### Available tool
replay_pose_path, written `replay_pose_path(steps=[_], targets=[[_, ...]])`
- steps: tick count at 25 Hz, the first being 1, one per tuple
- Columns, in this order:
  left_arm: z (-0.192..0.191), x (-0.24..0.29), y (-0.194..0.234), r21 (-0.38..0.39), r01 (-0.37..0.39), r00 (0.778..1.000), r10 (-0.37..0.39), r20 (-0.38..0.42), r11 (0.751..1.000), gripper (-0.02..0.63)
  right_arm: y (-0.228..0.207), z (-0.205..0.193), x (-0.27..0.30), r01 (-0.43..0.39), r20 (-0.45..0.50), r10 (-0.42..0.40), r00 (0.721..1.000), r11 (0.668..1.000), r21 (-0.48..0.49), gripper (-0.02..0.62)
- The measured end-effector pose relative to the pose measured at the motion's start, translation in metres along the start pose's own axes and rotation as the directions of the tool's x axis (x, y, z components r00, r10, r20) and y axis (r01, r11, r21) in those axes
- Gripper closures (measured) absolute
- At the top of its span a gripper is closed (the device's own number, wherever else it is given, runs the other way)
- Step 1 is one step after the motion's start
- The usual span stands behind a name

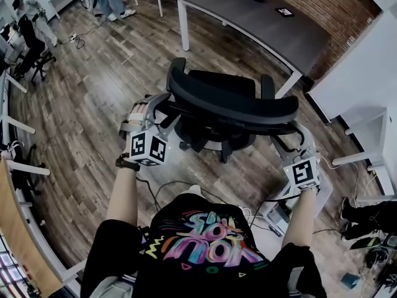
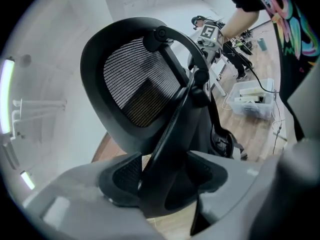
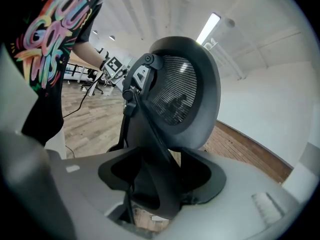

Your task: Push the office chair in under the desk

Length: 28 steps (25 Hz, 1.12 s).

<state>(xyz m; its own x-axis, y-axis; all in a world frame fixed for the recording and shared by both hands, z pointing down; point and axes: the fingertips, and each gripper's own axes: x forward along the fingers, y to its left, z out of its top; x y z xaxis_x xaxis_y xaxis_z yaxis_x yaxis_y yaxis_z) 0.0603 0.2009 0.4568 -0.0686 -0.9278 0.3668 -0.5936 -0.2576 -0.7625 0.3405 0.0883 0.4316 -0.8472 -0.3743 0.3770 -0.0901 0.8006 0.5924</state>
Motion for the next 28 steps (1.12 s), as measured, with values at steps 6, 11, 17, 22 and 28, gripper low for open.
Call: replay_pose_path(steps=[6,11,17,22,28], targets=[[-0.007,0.019,0.013,0.026,0.057,0.998,-0.057,0.006,0.998,0.345,-0.013,-0.002,0.021,-0.015,-0.019,0.016,1.0,1.0,0.019,0.349],[-0.012,0.03,0.024,0.027,0.055,0.998,-0.055,0.014,0.998,0.351,-0.028,-0.003,0.04,-0.025,-0.014,0.025,1.0,0.999,0.03,0.347],[-0.025,0.042,0.041,-0.002,0.064,0.998,-0.063,0.024,0.998,0.35,-0.039,0.005,0.066,-0.017,0.003,0.017,1.0,0.999,0.028,0.345],[-0.046,0.058,0.06,0.003,0.078,0.997,-0.078,0.016,0.997,0.35,-0.046,0.011,0.095,-0.026,-0.009,0.026,1.0,0.999,0.034,0.347],[-0.066,0.082,0.077,0.016,0.103,0.994,-0.103,0.019,0.995,0.35,-0.053,0.012,0.127,-0.005,-0.004,0.006,1.0,0.999,0.051,0.345]])
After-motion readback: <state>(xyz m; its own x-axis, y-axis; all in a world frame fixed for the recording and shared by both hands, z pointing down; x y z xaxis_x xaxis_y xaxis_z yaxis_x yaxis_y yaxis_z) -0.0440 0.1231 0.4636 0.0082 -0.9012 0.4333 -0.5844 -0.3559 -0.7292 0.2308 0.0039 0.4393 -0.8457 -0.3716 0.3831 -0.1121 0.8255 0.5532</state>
